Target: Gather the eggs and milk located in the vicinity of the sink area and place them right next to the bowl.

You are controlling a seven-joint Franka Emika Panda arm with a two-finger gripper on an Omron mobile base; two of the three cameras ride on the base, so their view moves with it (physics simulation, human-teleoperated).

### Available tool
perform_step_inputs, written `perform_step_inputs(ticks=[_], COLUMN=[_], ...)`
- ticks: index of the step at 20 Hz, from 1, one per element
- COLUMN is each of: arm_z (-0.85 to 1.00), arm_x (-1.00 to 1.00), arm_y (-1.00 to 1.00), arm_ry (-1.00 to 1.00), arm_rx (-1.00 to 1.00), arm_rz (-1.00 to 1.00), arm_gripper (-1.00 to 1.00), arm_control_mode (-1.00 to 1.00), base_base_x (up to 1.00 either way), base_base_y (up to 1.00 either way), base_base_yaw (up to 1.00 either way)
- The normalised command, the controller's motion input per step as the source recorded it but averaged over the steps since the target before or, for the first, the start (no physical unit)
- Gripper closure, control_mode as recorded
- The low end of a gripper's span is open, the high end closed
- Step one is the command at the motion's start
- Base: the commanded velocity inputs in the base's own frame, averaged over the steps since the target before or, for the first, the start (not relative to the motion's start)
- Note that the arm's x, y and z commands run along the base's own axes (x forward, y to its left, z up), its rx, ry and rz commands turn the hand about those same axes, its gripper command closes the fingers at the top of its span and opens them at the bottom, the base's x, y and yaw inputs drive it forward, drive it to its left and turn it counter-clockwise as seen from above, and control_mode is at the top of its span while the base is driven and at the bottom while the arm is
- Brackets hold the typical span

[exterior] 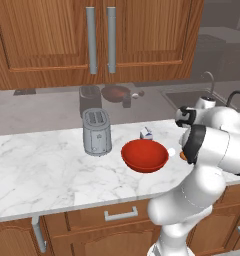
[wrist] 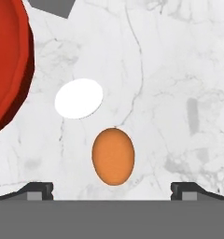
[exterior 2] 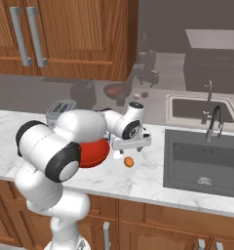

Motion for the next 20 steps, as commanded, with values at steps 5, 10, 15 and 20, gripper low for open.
perform_step_inputs(ticks=[5, 10, 15, 20], arm_z=[-0.11, -0.17, -0.19, -0.17], arm_x=[0.00, 0.00, 0.00, 0.00], arm_y=[0.00, 0.00, 0.00, 0.01], arm_ry=[0.00, 0.00, 0.00, 0.00], arm_rx=[0.00, 0.00, 0.00, 0.00], arm_rz=[0.00, 0.00, 0.00, 0.00], arm_gripper=[-1.00, -1.00, -1.00, -1.00], arm_control_mode=[-1.00, -1.00, -1.00, -1.00], base_base_x=[0.00, 0.00, 0.00, 0.00], base_base_y=[0.00, 0.00, 0.00, 0.00], base_base_yaw=[0.00, 0.00, 0.00, 0.00])
